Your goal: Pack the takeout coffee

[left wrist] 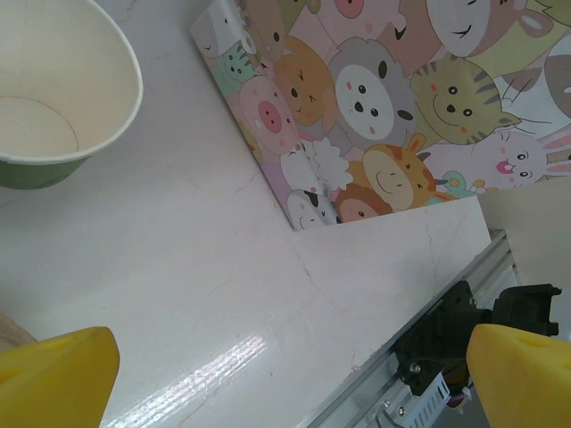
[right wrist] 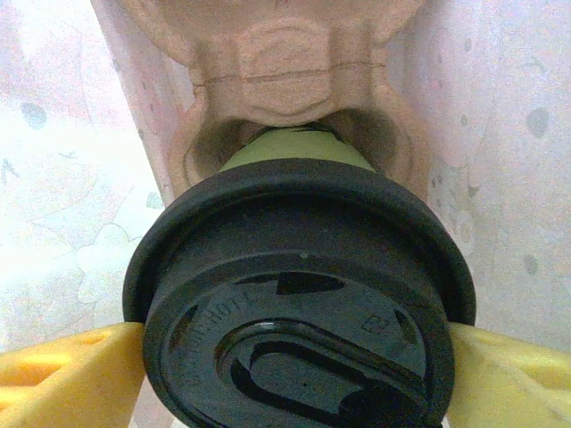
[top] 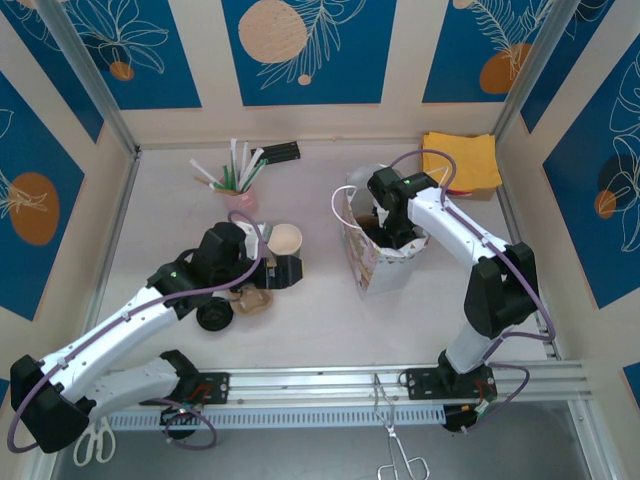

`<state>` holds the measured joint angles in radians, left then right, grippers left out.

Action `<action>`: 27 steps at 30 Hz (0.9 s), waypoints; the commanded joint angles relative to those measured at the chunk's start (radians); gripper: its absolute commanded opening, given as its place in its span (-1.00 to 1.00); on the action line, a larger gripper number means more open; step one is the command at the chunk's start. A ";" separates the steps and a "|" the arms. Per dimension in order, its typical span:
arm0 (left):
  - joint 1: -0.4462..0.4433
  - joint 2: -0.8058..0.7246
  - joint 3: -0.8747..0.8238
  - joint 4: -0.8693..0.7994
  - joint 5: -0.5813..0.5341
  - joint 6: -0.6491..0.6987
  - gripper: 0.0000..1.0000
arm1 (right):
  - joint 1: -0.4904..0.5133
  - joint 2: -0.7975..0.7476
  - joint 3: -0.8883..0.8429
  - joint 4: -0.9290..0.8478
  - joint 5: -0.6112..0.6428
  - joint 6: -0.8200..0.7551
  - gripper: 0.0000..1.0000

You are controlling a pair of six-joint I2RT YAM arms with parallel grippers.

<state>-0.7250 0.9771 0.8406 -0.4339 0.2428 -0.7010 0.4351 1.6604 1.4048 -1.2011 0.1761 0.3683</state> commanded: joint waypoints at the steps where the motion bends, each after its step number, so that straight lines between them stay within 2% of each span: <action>1: -0.016 0.000 0.015 0.005 -0.010 -0.001 1.00 | -0.005 -0.016 -0.025 -0.045 0.011 0.014 0.69; 27: -0.020 0.002 0.013 0.008 -0.013 0.000 1.00 | -0.010 -0.026 -0.026 -0.051 0.019 0.020 0.73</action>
<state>-0.7258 0.9771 0.8406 -0.4339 0.2428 -0.7010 0.4328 1.6585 1.4040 -1.2060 0.1764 0.3740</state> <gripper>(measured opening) 0.998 0.864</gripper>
